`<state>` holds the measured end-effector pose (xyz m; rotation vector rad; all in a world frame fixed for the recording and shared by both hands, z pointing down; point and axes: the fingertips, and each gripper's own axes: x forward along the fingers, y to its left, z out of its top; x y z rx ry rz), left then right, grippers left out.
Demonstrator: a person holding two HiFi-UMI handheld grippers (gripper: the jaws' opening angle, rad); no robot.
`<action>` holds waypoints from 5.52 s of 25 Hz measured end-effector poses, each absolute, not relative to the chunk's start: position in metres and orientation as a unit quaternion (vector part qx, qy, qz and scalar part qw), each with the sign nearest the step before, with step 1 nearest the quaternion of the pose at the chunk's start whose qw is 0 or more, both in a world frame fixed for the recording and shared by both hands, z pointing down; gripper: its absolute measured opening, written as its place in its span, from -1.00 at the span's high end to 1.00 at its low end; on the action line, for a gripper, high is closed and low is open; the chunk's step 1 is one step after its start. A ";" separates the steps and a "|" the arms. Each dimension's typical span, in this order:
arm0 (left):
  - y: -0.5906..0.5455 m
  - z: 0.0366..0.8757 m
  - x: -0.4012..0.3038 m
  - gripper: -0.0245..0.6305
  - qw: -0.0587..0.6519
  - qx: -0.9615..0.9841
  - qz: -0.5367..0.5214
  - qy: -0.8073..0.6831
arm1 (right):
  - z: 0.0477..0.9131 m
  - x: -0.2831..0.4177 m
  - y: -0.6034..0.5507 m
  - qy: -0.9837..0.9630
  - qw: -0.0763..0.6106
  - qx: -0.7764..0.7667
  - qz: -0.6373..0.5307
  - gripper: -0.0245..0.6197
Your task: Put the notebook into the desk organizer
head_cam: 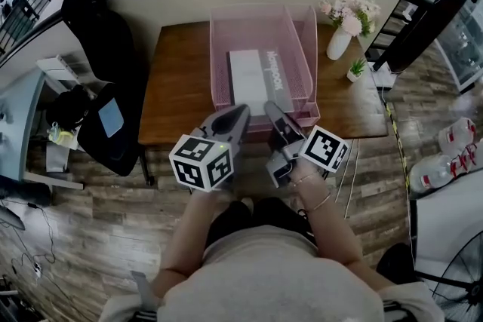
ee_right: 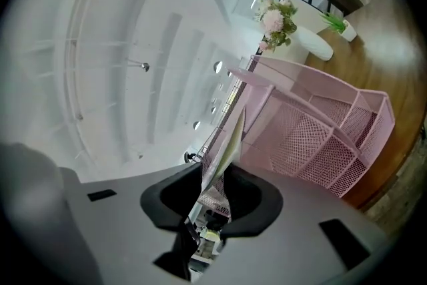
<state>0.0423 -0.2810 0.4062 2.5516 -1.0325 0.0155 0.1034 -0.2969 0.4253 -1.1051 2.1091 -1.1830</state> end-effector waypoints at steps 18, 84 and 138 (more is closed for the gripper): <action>-0.262 0.410 0.043 0.89 0.211 0.886 0.003 -0.413 | 0.424 0.103 -0.272 0.781 0.234 -0.356 -0.457 0.51; -0.280 0.402 0.056 0.89 0.218 0.890 -0.006 -0.399 | 0.428 0.117 -0.300 0.769 0.236 -0.385 -0.453 0.48; -0.253 0.397 0.065 0.89 0.126 0.904 0.059 -0.404 | 0.370 0.084 -0.244 0.895 -0.113 -0.429 0.049 0.90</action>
